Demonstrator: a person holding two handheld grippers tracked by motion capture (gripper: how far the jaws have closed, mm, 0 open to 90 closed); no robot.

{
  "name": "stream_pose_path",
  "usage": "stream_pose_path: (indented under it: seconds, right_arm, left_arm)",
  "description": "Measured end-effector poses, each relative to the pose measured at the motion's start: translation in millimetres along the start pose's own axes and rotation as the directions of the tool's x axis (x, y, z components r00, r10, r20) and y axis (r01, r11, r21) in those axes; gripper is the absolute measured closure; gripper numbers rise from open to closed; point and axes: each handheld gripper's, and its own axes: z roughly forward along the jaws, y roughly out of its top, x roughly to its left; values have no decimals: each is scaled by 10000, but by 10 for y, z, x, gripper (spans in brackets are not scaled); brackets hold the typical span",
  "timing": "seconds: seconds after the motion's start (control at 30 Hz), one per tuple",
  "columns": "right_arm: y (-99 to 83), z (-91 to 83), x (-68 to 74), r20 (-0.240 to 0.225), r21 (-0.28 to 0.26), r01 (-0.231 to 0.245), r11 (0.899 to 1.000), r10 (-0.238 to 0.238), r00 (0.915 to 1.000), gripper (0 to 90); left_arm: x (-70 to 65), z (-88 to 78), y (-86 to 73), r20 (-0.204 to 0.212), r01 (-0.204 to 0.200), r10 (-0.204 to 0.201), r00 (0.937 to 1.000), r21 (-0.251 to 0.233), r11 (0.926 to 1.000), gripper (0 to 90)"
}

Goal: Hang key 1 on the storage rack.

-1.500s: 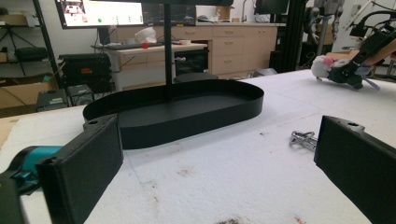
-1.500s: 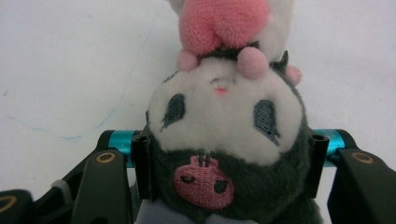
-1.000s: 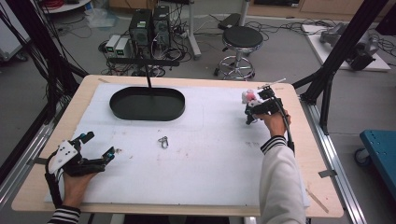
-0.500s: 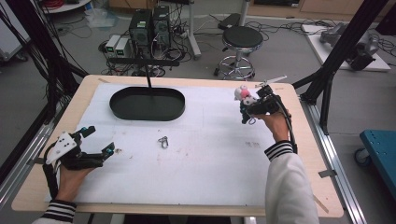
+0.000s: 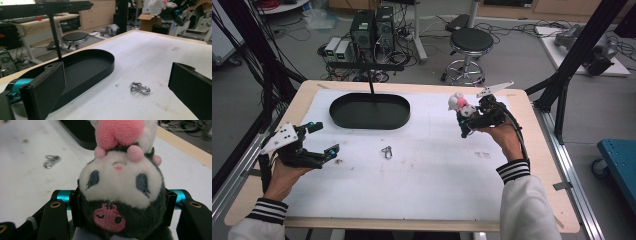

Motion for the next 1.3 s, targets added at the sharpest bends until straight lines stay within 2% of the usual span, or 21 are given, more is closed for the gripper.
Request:
stream_pose_path:
  seconds: [0.13,0.33,0.43,0.5,0.53,0.57,0.6,0.63,0.67,0.73,0.8,0.83,0.87,0.9,0.93,0.97,1.07,1.1,1.13,1.2,1.3]
  right_arm:
    - [58,-34,184,-748,-382,158,9991,-186,9970,396]
    - [121,-29,392,-1159,-504,732,9960,-787,9901,396]
    - [144,-27,438,-1364,-597,777,9952,-852,9870,396]
    - [168,-23,479,-1568,-675,859,9940,-956,9830,396]
    - [197,-2,518,-1764,-724,940,9929,-1055,9786,396]
    - [197,-2,518,-1764,-724,940,9929,-1055,9786,396]
    - [222,26,547,-1912,-698,914,9934,-1032,9761,397]
    - [222,26,547,-1912,-698,914,9934,-1032,9761,397]
    - [252,59,594,-2001,-653,1118,9916,-1227,9721,397]
    - [269,77,618,-2080,-628,1210,9907,-1316,9692,397]
    - [321,132,683,-2310,-611,1608,9851,-1707,9579,397]
    - [321,132,683,-2310,-611,1608,9851,-1707,9579,397]
    - [358,171,718,-2424,-738,1883,9793,-2008,9492,397]
    - [358,171,718,-2424,-738,1883,9793,-2008,9492,397]
    - [390,197,761,-2584,-751,2011,9767,-2139,9421,396]
    - [390,197,761,-2584,-751,2011,9767,-2139,9421,396]
    - [447,243,833,-2806,-843,2325,9689,-2469,9275,397]
    - [447,243,833,-2806,-843,2325,9689,-2469,9275,397]
    - [459,254,855,-2933,-916,2404,9663,-2569,9209,397]
    - [463,264,873,-3037,-902,2443,9655,-2603,9165,397]
    - [463,273,892,-3119,-888,2556,9627,-2706,9108,397]
  left_arm:
    - [-36,117,152,661,-92,98,9978,-88,9999,17]
    - [-93,200,344,1074,-325,325,9937,-17,9995,17]
    - [-111,234,391,1240,-373,382,9915,-100,9993,17]
    - [-127,273,436,1442,-428,433,9886,-68,9991,17]
    - [-141,328,480,1754,-426,446,9835,-149,9990,17]
    - [-141,328,480,1754,-426,446,9835,-149,9990,17]
    - [-150,378,512,2001,-417,457,9787,-239,9988,17]
    - [-150,378,512,2001,-417,457,9787,-239,9988,17]
    - [-166,454,548,2198,-469,474,9744,-74,9989,17]
    - [-173,491,562,2302,-551,538,9717,-10,9985,17]
    - [-189,561,595,2446,-679,632,9676,106,9976,17]
    - [-196,598,612,2554,-704,636,9647,174,9974,17]
    - [-213,654,637,2680,-770,687,9610,208,9968,17]
    - [-213,654,637,2680,-770,687,9610,208,9968,17]
    - [-235,723,665,2880,-889,768,9546,294,9956,17]
    - [-235,723,665,2880,-889,768,9546,294,9956,17]
    - [-252,799,697,2943,-1045,886,9516,389,9938,17]
    - [-253,814,704,2943,-1049,886,9516,401,9937,17]
    - [-252,832,710,2975,-1030,862,9508,414,9938,17]
    - [-257,856,711,3020,-920,767,9502,369,9951,17]
    - [-273,881,714,3112,-1022,821,9468,486,9936,17]
